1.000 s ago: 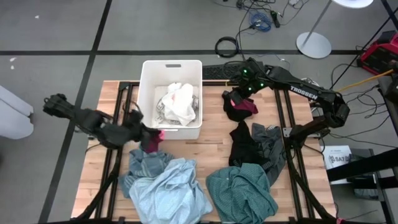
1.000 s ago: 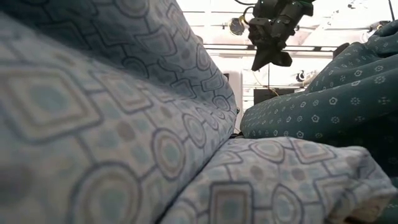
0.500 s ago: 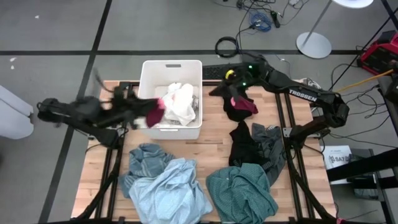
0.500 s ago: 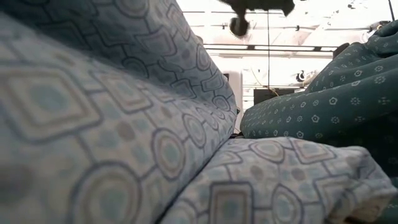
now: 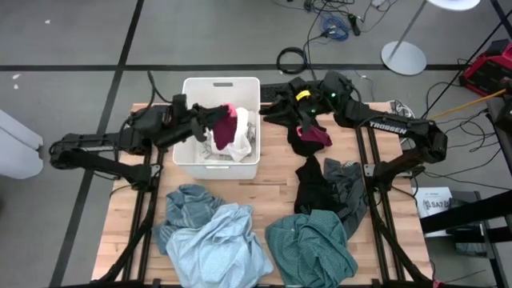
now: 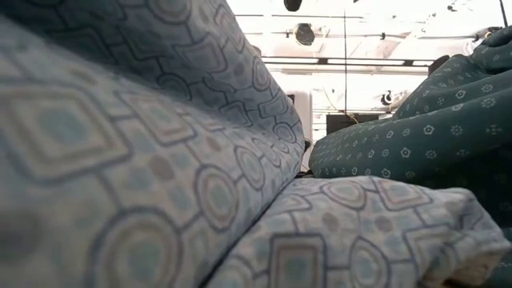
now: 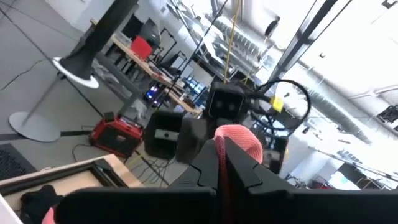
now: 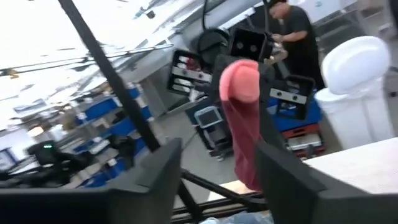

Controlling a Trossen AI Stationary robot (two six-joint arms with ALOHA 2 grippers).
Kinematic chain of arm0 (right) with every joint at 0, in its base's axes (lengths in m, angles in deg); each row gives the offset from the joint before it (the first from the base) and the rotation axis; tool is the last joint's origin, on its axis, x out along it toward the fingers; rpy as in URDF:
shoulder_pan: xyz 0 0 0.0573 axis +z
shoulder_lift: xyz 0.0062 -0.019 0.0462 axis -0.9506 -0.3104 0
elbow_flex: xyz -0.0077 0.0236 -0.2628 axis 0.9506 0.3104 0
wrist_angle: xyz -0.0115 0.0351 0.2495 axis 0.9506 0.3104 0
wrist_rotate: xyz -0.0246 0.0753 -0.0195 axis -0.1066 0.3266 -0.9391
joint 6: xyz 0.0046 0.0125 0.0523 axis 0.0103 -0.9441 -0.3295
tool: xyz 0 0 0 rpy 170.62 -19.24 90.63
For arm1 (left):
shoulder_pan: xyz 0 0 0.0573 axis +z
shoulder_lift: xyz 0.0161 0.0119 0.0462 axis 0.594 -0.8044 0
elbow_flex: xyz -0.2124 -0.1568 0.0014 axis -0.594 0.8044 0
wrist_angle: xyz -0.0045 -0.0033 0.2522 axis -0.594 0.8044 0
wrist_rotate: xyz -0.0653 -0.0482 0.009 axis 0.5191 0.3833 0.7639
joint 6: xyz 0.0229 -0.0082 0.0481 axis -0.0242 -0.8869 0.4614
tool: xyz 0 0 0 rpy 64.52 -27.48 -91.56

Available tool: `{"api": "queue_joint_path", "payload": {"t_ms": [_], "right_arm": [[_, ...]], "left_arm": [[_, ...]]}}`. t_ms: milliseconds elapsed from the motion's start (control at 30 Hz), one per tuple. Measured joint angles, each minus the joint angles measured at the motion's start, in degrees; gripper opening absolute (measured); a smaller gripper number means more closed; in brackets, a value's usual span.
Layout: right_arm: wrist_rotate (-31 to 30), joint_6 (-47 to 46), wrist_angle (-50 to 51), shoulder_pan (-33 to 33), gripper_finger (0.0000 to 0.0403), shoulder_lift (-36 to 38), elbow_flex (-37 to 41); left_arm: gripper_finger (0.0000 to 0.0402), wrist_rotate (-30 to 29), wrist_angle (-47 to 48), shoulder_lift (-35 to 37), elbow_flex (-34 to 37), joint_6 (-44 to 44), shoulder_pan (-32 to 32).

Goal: Sort clothes
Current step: Move the bottom left red sock to the top right of the table

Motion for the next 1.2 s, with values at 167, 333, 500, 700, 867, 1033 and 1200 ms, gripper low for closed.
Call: {"api": "queue_joint_path", "payload": {"t_ms": [167,333,500,700,867,1033,1200], "right_arm": [[-7.3,6.5,-0.5,3.8,0.0272,-2.3,0.0],[-14.6,12.4,-0.5,6.5,0.0286,-3.7,0.0],[-16.5,14.1,-0.7,6.9,0.0268,-3.7,0.0],[-16.3,10.7,4.6,6.2,0.0156,-3.8,0.0],[-16.3,12.0,2.7,6.2,0.0016,-3.8,0.0],[-16.3,11.2,2.2,5.3,0.0003,-3.7,0.0],[-16.2,12.3,7.0,3.0,0.0001,-0.4,0.1]], "left_arm": [[0.0003,1.1,-0.9,-1.8,0.0,-1.6,1.2],[0.0003,4.1,-2.9,-4.7,0.0,-5.0,3.0],[0.0007,6.7,-5.5,-6.6,0.0,-6.0,4.2],[0.0009,7.8,-5.3,-7.0,0.0,-7.4,5.4],[0.001,11.4,-6.1,-7.0,0.0,-6.0,6.7],[0.0017,14.9,-4.5,-7.0,0.0,-6.0,7.6],[0.0057,15.2,0.5,-5.3,0.0,-5.9,9.1]]}}
